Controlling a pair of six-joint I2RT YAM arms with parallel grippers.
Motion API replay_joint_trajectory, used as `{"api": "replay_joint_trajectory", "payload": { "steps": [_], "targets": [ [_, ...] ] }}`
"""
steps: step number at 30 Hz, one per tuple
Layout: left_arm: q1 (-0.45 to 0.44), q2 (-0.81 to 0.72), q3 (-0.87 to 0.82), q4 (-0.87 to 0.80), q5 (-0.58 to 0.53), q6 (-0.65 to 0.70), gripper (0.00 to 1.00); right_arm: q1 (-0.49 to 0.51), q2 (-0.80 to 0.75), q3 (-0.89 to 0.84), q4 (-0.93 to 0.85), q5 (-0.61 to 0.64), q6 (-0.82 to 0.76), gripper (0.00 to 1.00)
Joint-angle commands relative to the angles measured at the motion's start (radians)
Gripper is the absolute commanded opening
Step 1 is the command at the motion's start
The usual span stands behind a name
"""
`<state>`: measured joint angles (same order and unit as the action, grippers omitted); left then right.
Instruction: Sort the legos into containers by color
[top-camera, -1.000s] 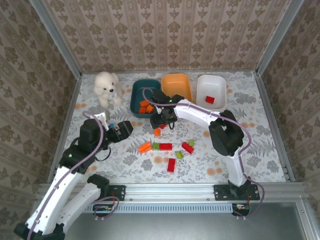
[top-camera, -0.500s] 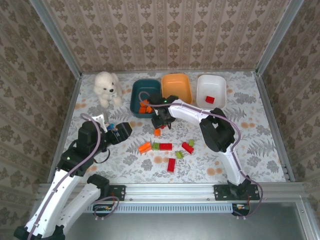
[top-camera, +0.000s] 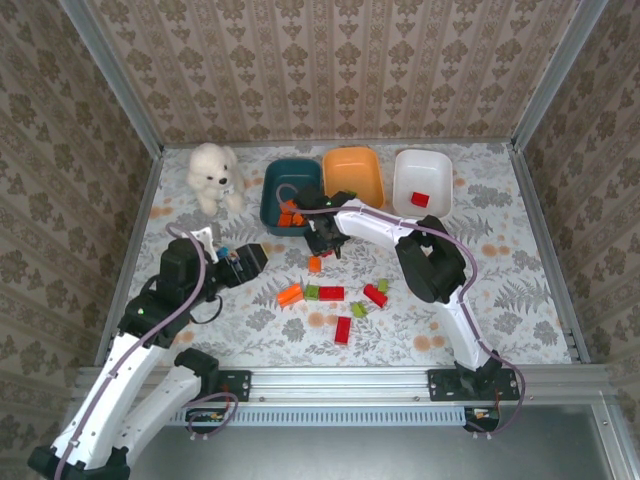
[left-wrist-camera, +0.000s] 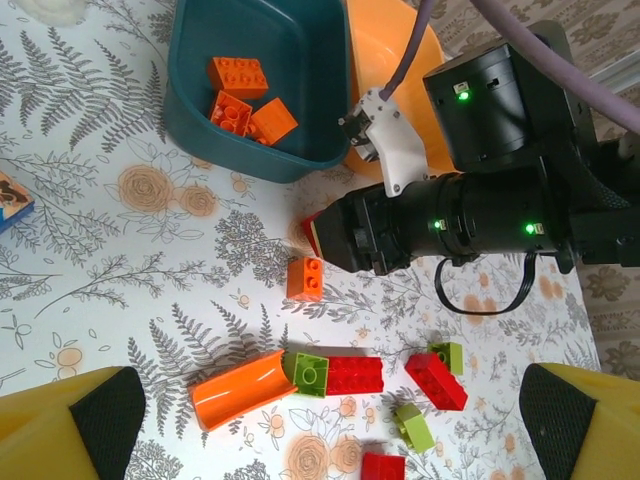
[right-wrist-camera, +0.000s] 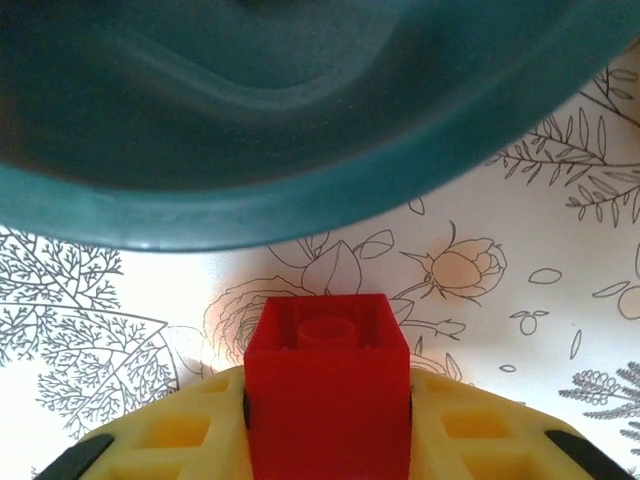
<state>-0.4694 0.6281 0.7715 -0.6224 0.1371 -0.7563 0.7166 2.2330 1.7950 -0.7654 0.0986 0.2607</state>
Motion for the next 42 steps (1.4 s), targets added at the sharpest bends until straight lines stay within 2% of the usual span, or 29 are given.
{"api": "replay_joint_trajectory", "payload": {
  "steps": [1,8,11,14,18,22,26,32,42],
  "targets": [
    [0.006,0.016,-0.005,0.058,0.041,0.000,1.00,0.000,-0.125,-0.052,-0.032,0.061,0.017,0.28],
    [-0.054,0.126,-0.004,0.176,0.056,0.005,1.00,-0.066,-0.492,-0.271,-0.027,0.113,0.108,0.25],
    [-0.095,0.200,0.008,0.239,0.052,0.007,1.00,-0.148,-0.598,-0.313,-0.049,0.116,0.120,0.24],
    [-0.137,0.289,0.036,0.295,0.052,0.018,1.00,-0.253,-0.628,-0.322,-0.060,0.104,0.113,0.24],
    [-0.181,0.405,0.092,0.338,0.058,0.038,1.00,-0.389,-0.558,-0.274,-0.051,0.047,0.103,0.24],
    [-0.207,0.479,0.131,0.369,0.061,0.040,1.00,-0.475,-0.401,-0.158,-0.061,-0.035,0.097,0.24],
    [-0.220,0.504,0.156,0.374,0.053,0.042,1.00,-0.516,-0.257,-0.057,-0.087,-0.078,0.080,0.24],
    [-0.230,0.500,0.170,0.342,0.035,0.051,1.00,-0.560,-0.120,0.037,-0.119,-0.142,0.054,0.24],
    [-0.233,0.509,0.179,0.329,0.030,0.052,1.00,-0.586,-0.040,0.050,-0.135,-0.181,0.043,0.29]
  ]
}}
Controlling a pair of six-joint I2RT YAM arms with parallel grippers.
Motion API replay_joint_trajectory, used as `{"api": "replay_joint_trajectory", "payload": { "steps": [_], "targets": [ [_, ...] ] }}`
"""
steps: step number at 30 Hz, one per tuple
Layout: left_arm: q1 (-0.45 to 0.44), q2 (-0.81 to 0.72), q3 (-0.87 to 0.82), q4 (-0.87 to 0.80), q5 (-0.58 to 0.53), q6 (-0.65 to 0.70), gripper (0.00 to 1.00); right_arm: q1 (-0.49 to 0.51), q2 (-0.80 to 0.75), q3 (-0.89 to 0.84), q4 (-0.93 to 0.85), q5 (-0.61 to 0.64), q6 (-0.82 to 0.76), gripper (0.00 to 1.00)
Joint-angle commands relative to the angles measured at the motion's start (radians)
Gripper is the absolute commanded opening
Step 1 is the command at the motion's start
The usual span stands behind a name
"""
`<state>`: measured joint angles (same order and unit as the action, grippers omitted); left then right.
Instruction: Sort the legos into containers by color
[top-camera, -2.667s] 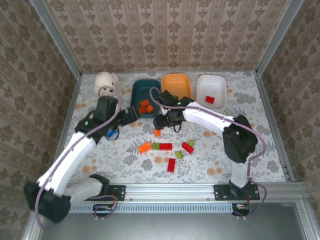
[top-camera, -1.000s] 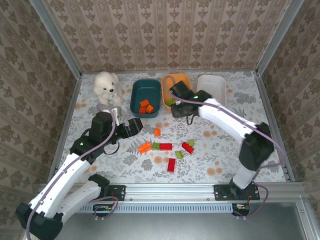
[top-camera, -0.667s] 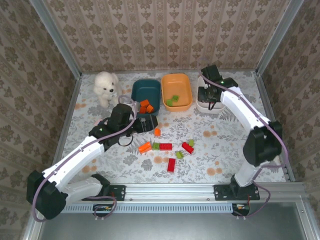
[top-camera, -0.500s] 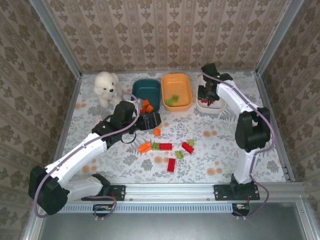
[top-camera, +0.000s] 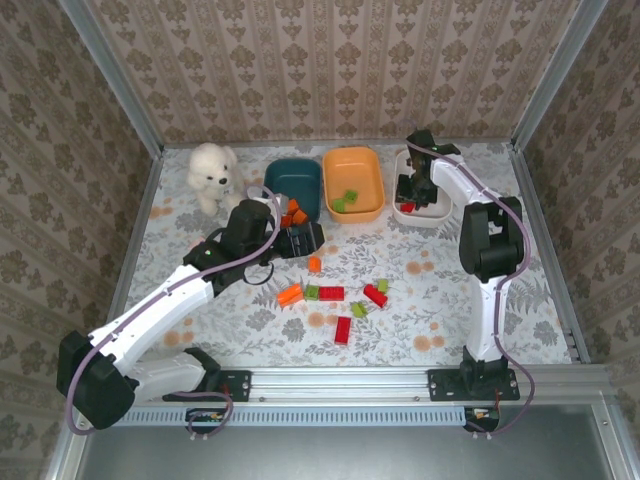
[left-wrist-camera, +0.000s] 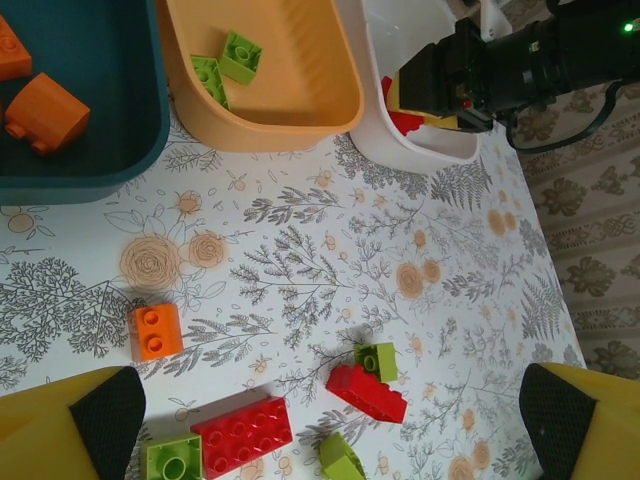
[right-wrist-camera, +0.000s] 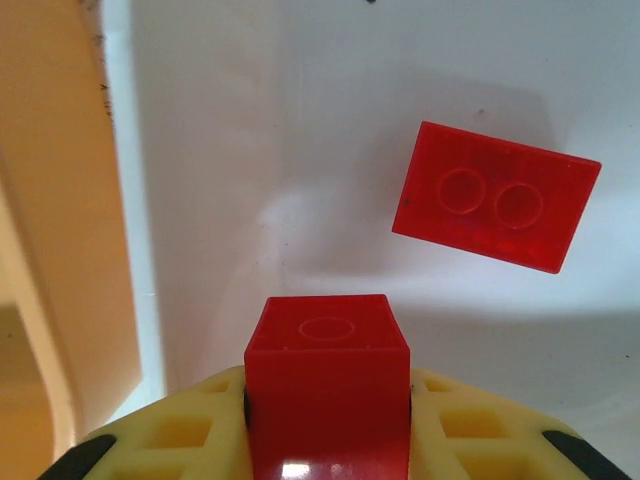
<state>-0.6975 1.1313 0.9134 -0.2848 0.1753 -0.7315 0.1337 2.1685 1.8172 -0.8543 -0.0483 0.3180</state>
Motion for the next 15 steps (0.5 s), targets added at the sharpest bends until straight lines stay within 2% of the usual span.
{"api": "replay_joint_trajectory", "payload": {
  "steps": [1,7,15],
  "targets": [
    [-0.005,0.010,0.042,-0.008,-0.005,0.029,1.00,-0.005,0.028,0.028,-0.047,-0.034,-0.015,0.30],
    [-0.009,0.030,0.057,-0.025,0.010,0.050,1.00,-0.013,-0.003,0.043,-0.054,-0.028,-0.020,0.47],
    [-0.008,0.023,0.093,-0.084,0.005,0.097,1.00,-0.009,-0.154,0.121,-0.082,-0.013,-0.020,0.54]
  ]
}}
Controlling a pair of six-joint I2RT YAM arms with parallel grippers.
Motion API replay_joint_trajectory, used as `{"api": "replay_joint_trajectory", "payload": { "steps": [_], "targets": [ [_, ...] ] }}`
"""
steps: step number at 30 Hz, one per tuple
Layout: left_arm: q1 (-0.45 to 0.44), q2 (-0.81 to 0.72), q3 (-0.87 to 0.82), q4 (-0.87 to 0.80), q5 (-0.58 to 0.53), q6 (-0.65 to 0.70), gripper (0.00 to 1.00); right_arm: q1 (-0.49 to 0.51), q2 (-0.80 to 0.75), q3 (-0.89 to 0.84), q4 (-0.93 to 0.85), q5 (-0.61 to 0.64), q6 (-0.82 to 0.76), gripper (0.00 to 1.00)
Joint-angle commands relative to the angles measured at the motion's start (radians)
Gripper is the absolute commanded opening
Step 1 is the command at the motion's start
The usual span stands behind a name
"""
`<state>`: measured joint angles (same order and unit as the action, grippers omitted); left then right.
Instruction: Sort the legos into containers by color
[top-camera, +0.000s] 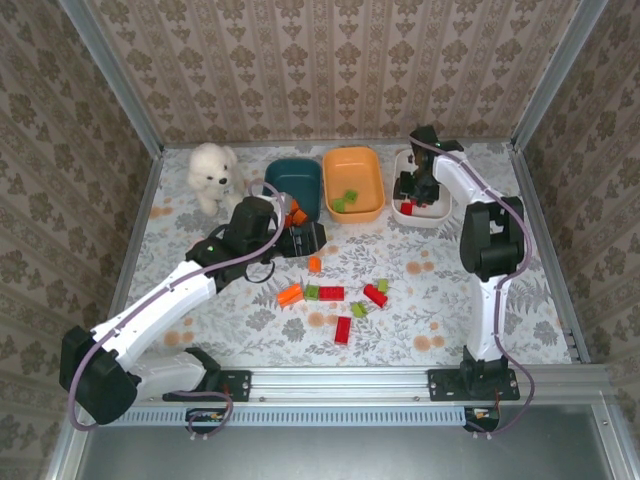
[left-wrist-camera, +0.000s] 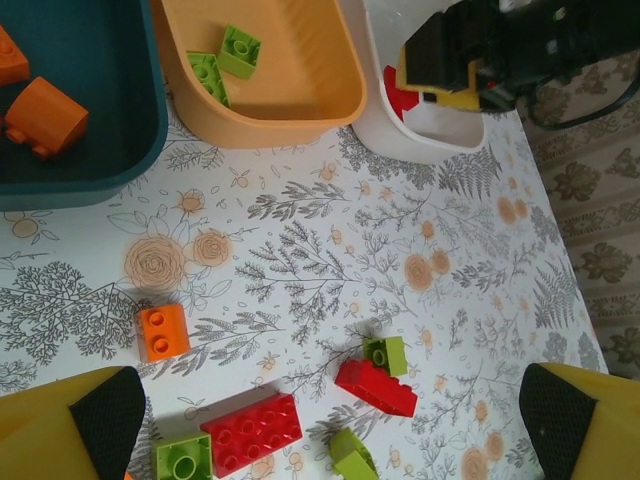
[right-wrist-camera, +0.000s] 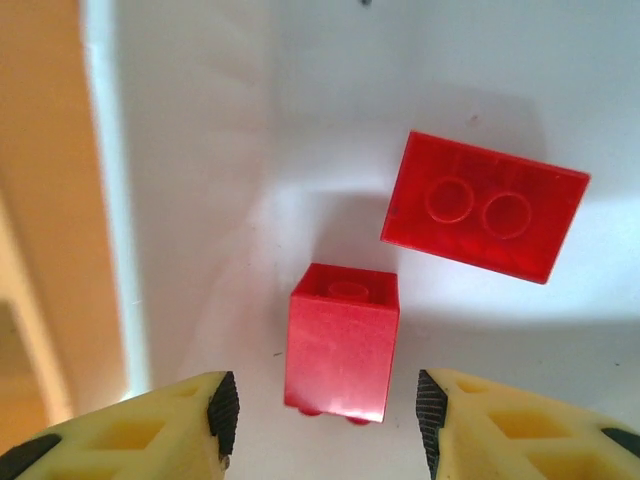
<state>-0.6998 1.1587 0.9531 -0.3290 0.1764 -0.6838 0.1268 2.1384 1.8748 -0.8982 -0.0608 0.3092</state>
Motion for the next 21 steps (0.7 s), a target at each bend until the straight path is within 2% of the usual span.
{"api": "replay_joint_trajectory", "payload": {
  "steps": [1,5,12,16,21],
  "targets": [
    [-0.005,-0.002,0.060,-0.048,0.004,0.056,1.00,0.001,-0.150,0.067,-0.035,0.005,-0.008,0.54],
    [-0.006,0.006,0.094,-0.091,0.017,0.099,1.00,0.030,-0.304,0.025,0.017,0.016,0.008,0.54],
    [-0.009,0.036,0.128,-0.171,0.079,0.197,0.98,0.133,-0.706,-0.309,0.203,-0.009,0.087,0.56],
    [-0.015,0.054,0.131,-0.196,0.107,0.227,0.97,0.209,-0.926,-0.512,0.203,0.000,0.163,0.56],
    [-0.036,0.099,0.132,-0.199,0.125,0.225,0.94,0.286,-1.138,-0.732,0.116,-0.015,0.306,0.57]
  ]
}}
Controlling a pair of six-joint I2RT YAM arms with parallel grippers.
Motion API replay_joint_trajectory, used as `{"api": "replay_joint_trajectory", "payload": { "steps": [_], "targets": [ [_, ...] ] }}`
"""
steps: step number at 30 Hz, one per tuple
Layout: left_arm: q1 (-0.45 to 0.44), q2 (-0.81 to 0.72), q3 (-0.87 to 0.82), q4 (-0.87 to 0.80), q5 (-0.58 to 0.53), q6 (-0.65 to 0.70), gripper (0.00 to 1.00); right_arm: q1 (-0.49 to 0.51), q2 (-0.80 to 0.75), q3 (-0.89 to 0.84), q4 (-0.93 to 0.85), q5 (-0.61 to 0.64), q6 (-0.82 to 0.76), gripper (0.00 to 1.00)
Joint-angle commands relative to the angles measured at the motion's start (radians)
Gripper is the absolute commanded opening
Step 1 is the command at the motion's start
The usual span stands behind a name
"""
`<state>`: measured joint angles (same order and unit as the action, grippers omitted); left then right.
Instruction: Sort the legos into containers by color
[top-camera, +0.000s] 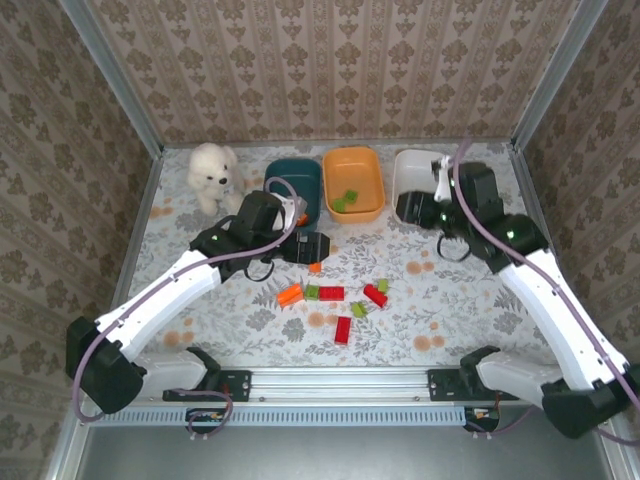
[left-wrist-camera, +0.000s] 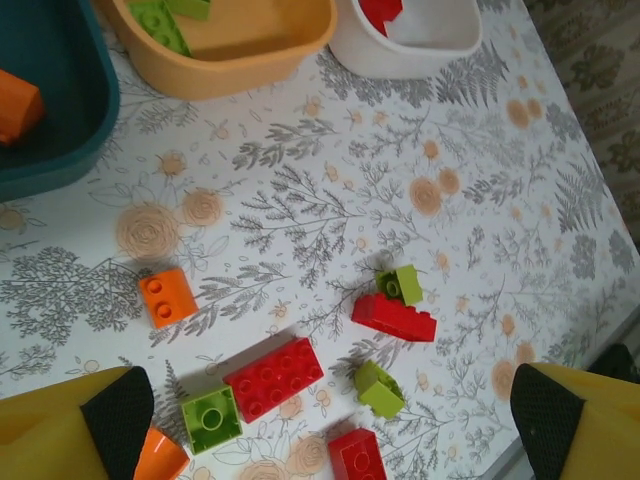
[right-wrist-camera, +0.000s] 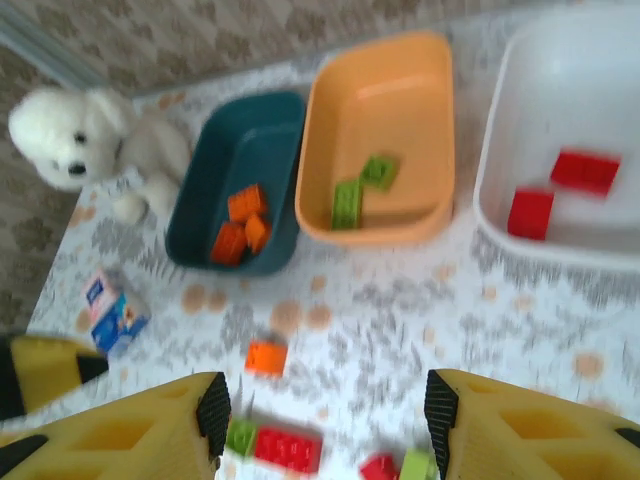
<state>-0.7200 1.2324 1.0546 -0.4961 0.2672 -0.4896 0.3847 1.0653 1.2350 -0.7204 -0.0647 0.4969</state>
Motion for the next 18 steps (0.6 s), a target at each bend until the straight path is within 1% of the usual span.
{"api": "replay_joint_trajectory", "payload": {
  "steps": [1,4,6,8,11,12,15,18],
  "targets": [
    [-0.023,0.038,0.031,-0.030,0.035,0.025,0.92,0.041,-0.096,-0.127,-0.076,-0.013,0.142,0.57],
    [-0.046,0.089,0.035,-0.016,0.034,-0.023,0.88,0.086,-0.172,-0.217,-0.121,-0.009,0.198,0.57],
    [-0.064,0.126,0.028,0.010,0.031,-0.083,0.86,0.105,-0.203,-0.259,-0.141,-0.004,0.216,0.58],
    [-0.080,0.151,0.017,0.053,0.032,-0.140,0.84,0.105,-0.207,-0.283,-0.159,-0.022,0.220,0.58],
    [-0.107,0.188,0.008,0.079,-0.013,-0.226,0.82,0.116,-0.196,-0.301,-0.177,-0.044,0.218,0.58],
    [-0.114,0.200,0.006,0.084,-0.022,-0.250,0.79,0.119,-0.190,-0.303,-0.185,-0.048,0.219,0.58],
    [-0.146,0.248,0.039,0.048,-0.056,-0.266,0.75,0.131,-0.176,-0.293,-0.194,-0.055,0.209,0.58],
    [-0.180,0.307,0.086,0.002,-0.084,-0.277,0.72,0.138,-0.174,-0.272,-0.206,-0.039,0.189,0.58]
  ]
}}
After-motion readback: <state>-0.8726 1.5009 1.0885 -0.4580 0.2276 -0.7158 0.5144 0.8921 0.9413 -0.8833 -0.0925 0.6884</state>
